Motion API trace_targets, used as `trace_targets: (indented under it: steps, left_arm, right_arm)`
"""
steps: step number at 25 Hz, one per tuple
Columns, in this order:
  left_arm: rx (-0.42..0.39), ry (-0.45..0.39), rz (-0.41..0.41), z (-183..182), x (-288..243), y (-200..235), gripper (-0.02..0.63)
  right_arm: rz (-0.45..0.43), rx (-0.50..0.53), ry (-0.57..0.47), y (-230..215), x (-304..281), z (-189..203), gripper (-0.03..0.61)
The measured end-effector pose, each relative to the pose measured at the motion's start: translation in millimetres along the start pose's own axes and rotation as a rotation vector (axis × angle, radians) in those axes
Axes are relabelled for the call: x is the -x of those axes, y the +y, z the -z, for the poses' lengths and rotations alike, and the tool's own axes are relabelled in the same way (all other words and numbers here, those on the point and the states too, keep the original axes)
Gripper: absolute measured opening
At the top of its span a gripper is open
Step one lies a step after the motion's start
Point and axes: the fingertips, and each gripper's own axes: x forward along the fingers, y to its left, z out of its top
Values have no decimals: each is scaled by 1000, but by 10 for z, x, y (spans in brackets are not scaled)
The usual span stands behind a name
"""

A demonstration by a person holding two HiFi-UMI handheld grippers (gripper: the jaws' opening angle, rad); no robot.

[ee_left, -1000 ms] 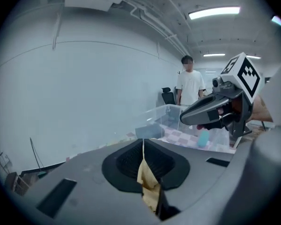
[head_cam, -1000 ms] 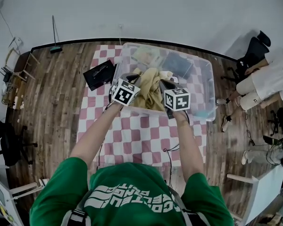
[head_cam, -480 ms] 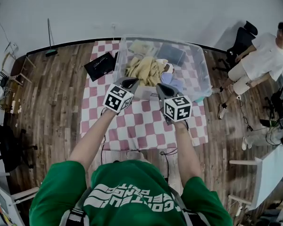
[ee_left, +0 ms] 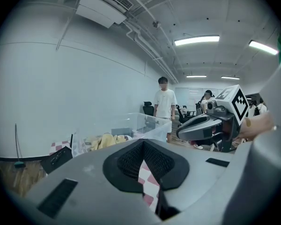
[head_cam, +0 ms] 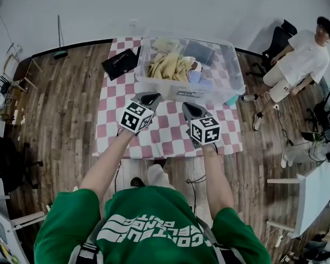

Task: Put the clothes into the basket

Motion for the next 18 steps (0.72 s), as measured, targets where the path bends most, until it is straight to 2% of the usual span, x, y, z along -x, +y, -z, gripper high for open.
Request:
trace_targets:
  steps: [18]
  left_arm:
    - [36,32,-22,427,308,-185,3]
  right_arm:
    - [49,16,28,-4,280,365,8]
